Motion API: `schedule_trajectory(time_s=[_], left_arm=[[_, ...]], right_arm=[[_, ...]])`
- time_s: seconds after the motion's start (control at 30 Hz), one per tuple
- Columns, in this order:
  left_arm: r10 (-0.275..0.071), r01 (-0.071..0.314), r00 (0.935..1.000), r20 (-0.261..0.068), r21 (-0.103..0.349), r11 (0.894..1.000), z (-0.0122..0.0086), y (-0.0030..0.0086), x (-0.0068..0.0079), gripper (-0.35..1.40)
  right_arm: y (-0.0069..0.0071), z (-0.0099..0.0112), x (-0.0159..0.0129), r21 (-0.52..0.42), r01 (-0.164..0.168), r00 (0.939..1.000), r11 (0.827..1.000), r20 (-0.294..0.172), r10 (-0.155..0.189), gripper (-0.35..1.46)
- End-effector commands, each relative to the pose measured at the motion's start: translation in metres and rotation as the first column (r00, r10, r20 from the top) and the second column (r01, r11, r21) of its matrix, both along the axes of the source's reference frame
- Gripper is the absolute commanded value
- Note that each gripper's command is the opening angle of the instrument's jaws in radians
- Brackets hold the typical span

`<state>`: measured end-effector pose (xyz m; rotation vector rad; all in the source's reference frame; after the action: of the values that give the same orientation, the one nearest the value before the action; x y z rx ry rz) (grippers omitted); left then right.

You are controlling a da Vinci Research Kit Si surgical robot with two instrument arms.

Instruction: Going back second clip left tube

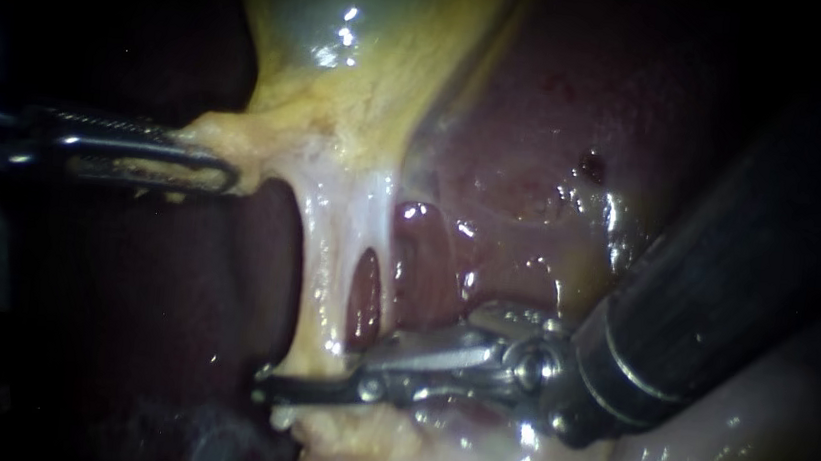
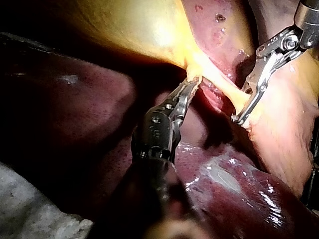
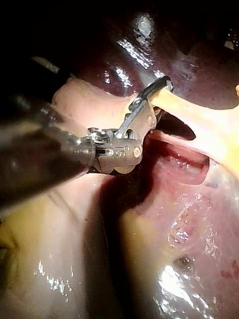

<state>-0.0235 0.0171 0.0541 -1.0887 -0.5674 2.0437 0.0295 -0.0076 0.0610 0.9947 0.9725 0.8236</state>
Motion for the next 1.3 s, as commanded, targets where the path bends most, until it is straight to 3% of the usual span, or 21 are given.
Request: schedule_trajectory(time_s=[0.03, 0.23, 0.3, 0.43, 0.5, 0.7, 0.9, 1.0, 1.13, 1.2, 1.3], left_arm=[[0.0, 0.0, 1.0, 0.0, 0.0, 1.0, 0.0, 0.0, 0.0, -0.35], [0.0, 0.0, 1.0, 0.0, 0.0, 1.0, -0.0001, 0.0, 0.0, -0.35], [0.0, 0.0, 1.0, 0.0, 0.0, 1.0, -0.0001, 0.0, 0.0001, -0.35], [0.001, -0.001, 1.0, 0.0, 0.0, 1.0, -0.0001, 0.0, 0.0001, -0.35], [0.001, -0.001, 1.0, 0.001, 0.0, 1.0, -0.0001, 0.0, 0.0001, -0.35], [0.001, -0.001, 1.0, 0.001, 0.0, 1.0, -0.0001, 0.0, 0.0002, -0.35], [0.001, -0.001, 1.0, 0.001, 0.0, 1.0, -0.0001, 0.0, 0.0002, -0.35], [0.001, -0.001, 1.0, 0.001, 0.0, 1.0, -0.0001, 0.0, 0.0002, -0.35], [0.001, -0.001, 1.0, 0.001, 0.0, 1.0, -0.0001, 0.0, 0.0002, -0.35], [0.001, -0.001, 1.0, 0.001, 0.0, 1.0, -0.0001, 0.0, 0.0002, -0.35], [0.001, -0.001, 1.0, 0.001, 0.0, 1.0, -0.0001, 0.0, 0.0002, -0.35]], right_arm=[[0.0, 0.0, 0.0, 0.0, 0.0, 1.0, 1.0, 0.0, 0.0, -0.35], [0.0, 0.0001, 0.0, 0.0, 0.0, 1.0, 1.0, 0.0, 0.0, -0.35], [0.0, 0.0001, -0.0001, -0.018, -0.003, 0.9997, 1.0, -0.026, 0.003, -0.35], [0.0001, 0.0003, 0.0003, -0.047, -0.025, 0.9965, 0.999, -0.081, 0.021, 0.35], [0.0001, 0.0004, 0.0006, -0.049, -0.028, 0.9966, 0.998, -0.079, 0.024, 0.44], [-0.0001, 0.0006, 0.0008, -0.046, -0.042, 0.9945, 0.998, -0.098, 0.037, 0.48], [0.0, 0.0008, 0.0009, -0.107, -0.033, 0.9932, 0.994, -0.114, 0.021, 0.49], [0.0002, 0.0012, 0.0009, -0.231, -0.034, 0.9913, 0.972, -0.132, 0.003, 0.49], [0.0006, 0.0023, 0.0007, -0.392, -0.045, 0.9908, 0.919, -0.135, -0.009, 0.5], [0.0008, 0.0027, 0.0006, -0.444, -0.048, 0.9911, 0.895, -0.132, -0.013, 0.5], [0.001, 0.003, 0.0001, -0.486, -0.044, 0.9905, 0.873, -0.135, -0.026, 0.5]])
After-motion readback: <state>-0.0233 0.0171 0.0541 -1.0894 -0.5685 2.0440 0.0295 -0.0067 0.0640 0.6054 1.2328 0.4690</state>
